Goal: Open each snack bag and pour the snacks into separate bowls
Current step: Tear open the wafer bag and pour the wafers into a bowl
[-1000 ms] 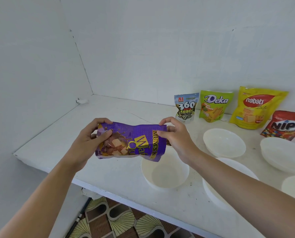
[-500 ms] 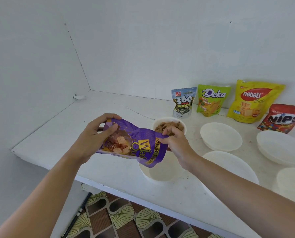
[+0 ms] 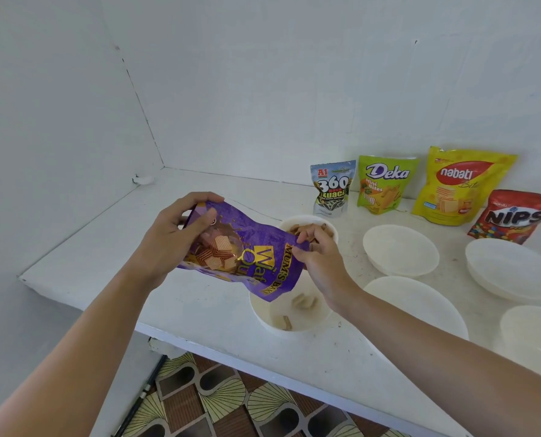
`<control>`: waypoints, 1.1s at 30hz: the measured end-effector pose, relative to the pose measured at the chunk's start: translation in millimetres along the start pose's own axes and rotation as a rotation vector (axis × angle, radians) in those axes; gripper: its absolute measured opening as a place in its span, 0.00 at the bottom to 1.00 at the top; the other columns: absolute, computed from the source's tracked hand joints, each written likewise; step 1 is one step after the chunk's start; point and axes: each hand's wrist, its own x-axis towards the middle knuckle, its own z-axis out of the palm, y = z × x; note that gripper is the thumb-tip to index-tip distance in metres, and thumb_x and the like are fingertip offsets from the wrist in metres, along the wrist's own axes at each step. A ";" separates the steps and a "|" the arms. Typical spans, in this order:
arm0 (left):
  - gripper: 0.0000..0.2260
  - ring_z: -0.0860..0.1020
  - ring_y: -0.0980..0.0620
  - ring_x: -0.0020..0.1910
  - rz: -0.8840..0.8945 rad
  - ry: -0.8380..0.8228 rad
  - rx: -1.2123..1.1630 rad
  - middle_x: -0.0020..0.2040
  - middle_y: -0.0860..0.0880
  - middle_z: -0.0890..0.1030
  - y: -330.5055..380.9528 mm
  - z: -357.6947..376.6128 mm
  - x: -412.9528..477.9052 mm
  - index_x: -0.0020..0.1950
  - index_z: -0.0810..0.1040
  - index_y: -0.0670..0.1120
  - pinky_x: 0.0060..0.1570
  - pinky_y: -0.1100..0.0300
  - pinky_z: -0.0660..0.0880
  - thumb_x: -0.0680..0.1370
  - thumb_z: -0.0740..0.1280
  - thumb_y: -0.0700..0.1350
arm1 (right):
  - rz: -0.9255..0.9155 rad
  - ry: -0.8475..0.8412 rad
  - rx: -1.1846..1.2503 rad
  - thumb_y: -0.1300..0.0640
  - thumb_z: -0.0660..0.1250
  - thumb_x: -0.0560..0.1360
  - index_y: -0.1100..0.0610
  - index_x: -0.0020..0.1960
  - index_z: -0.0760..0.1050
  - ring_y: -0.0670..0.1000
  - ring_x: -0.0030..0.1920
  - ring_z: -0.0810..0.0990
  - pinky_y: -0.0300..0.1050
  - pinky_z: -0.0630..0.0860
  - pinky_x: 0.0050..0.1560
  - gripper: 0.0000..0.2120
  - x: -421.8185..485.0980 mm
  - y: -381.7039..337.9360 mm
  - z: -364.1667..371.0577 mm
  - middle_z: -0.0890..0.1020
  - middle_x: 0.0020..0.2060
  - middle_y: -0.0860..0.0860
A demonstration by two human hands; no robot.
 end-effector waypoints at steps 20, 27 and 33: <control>0.08 0.81 0.52 0.47 0.071 0.035 0.094 0.48 0.54 0.83 16.9 7.9 4.5 0.58 0.83 0.57 0.49 0.49 0.82 0.82 0.67 0.47 | -0.091 0.043 -0.028 0.55 0.67 0.72 0.43 0.39 0.72 0.66 0.46 0.78 0.53 0.73 0.45 0.08 0.1 -3.7 -1.4 0.78 0.50 0.69; 0.07 0.82 0.50 0.53 0.096 0.005 0.203 0.55 0.54 0.82 18.0 16.3 7.8 0.57 0.83 0.59 0.52 0.51 0.82 0.81 0.69 0.50 | 0.067 0.013 0.010 0.63 0.65 0.78 0.53 0.43 0.67 0.48 0.41 0.76 0.42 0.70 0.40 0.09 -0.2 8.4 -7.3 0.79 0.44 0.52; 0.08 0.76 0.57 0.59 0.124 -0.017 0.384 0.59 0.57 0.79 12.6 29.5 12.8 0.59 0.82 0.61 0.59 0.56 0.77 0.80 0.69 0.53 | 0.257 -0.030 0.010 0.63 0.64 0.77 0.51 0.42 0.67 0.50 0.42 0.76 0.45 0.68 0.42 0.10 3.8 25.1 -11.6 0.80 0.44 0.51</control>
